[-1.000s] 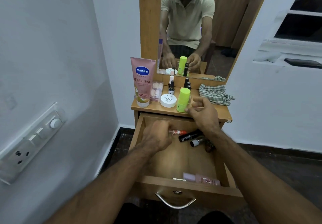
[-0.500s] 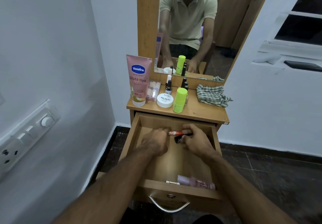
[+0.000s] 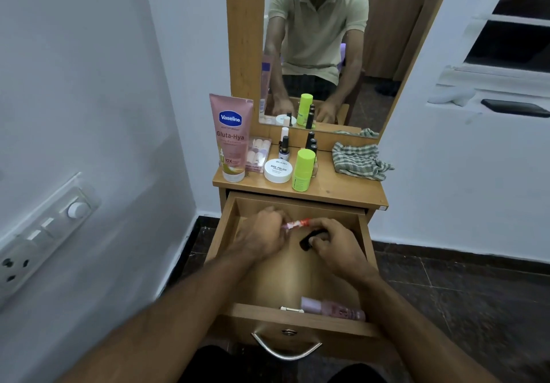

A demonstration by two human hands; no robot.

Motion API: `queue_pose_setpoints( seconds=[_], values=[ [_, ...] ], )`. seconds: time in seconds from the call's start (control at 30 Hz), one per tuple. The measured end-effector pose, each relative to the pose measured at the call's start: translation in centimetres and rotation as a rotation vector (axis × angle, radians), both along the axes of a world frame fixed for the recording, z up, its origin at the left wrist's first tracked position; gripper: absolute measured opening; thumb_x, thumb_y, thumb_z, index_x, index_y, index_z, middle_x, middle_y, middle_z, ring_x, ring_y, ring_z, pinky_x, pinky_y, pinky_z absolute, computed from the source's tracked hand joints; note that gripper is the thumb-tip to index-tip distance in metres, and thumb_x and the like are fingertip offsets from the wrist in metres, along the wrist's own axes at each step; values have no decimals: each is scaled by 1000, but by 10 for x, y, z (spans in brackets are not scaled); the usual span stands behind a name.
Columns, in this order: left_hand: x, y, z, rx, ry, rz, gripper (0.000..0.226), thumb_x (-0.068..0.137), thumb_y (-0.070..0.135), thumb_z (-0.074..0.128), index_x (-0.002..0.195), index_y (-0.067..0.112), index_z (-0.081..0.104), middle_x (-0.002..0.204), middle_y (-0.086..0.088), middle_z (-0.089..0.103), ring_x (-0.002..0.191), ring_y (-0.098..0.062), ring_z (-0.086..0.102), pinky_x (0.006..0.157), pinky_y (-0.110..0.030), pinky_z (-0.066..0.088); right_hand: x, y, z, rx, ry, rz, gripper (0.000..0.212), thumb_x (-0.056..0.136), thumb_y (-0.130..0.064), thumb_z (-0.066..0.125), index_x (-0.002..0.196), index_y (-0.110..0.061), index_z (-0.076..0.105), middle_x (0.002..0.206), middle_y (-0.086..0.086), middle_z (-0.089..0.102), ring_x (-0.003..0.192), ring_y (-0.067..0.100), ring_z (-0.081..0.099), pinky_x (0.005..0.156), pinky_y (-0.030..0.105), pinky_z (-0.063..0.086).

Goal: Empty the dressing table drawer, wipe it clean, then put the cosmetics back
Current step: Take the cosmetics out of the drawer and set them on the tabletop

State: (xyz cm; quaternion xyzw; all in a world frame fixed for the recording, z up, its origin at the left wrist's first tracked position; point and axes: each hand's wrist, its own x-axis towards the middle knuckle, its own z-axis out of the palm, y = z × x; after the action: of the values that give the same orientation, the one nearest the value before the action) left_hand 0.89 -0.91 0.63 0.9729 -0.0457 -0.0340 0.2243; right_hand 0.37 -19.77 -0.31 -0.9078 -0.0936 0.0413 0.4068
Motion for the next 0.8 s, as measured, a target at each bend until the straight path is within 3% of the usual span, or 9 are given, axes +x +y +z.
queue_pose_setpoints(
  seconds=[0.07, 0.17, 0.23, 0.4, 0.5, 0.6, 0.7, 0.8],
  values=[
    [-2, 11, 19, -45, -36, -36, 24, 97, 25, 62, 121, 26, 66, 119, 5, 59, 104, -13, 59, 93, -36, 53, -5, 5, 5, -4, -78, 12, 37, 91, -10, 69, 125, -23, 66, 109, -8, 61, 89, 8, 63, 83, 34, 57],
    [-6, 21, 47, -49, -106, -108, 25, 96, 22, 66, 120, 25, 70, 117, 5, 65, 100, -9, 58, 86, -27, 49, -9, 13, 14, -17, -209, -40, 27, 86, -21, 77, 108, -31, 67, 95, -15, 54, 75, 1, 55, 62, 20, 46],
    [-9, 20, 62, -84, -117, -160, 26, 95, 18, 67, 120, 24, 73, 114, 6, 71, 96, -8, 61, 82, -25, 49, -11, 17, 22, -47, -239, -51, 27, 84, -28, 80, 104, -34, 63, 95, -16, 49, 73, -2, 51, 56, 14, 39],
    [-19, 9, 81, -232, -237, -202, 25, 91, 14, 73, 114, 22, 76, 110, 6, 74, 95, -7, 67, 86, -34, 60, -20, 15, 41, -59, -272, -62, 25, 85, -36, 78, 106, -37, 65, 99, -15, 60, 80, -2, 56, 60, 13, 38],
    [-20, 0, 83, -279, -280, -182, 28, 90, 11, 73, 114, 24, 75, 112, 7, 71, 95, -5, 66, 85, -33, 61, -22, 7, 48, 57, -216, -44, 20, 86, -32, 78, 103, -37, 68, 97, -13, 70, 83, 1, 66, 73, 27, 57],
    [-21, -10, 81, -423, -267, -171, 46, 89, 3, 72, 129, 26, 67, 123, 6, 68, 100, -3, 67, 86, -27, 60, -21, -2, 51, 144, -167, -54, 16, 86, -28, 78, 99, -36, 71, 91, -12, 74, 84, 2, 70, 79, 34, 60],
    [-22, -14, 75, -517, -285, -117, 56, 89, 2, 70, 138, 27, 60, 128, 8, 66, 98, -1, 67, 87, -25, 59, -16, -9, 51, 233, -169, -109, 16, 86, -27, 80, 99, -30, 72, 87, -11, 75, 83, 1, 70, 75, 28, 61],
    [-21, -13, 58, -477, -269, -75, 49, 91, 4, 69, 134, 27, 63, 121, 9, 69, 90, 4, 66, 86, -21, 57, 0, -15, 55, 281, -193, -192, 15, 85, -25, 81, 96, -27, 72, 84, -12, 74, 80, -2, 69, 70, 16, 56]
  ],
)
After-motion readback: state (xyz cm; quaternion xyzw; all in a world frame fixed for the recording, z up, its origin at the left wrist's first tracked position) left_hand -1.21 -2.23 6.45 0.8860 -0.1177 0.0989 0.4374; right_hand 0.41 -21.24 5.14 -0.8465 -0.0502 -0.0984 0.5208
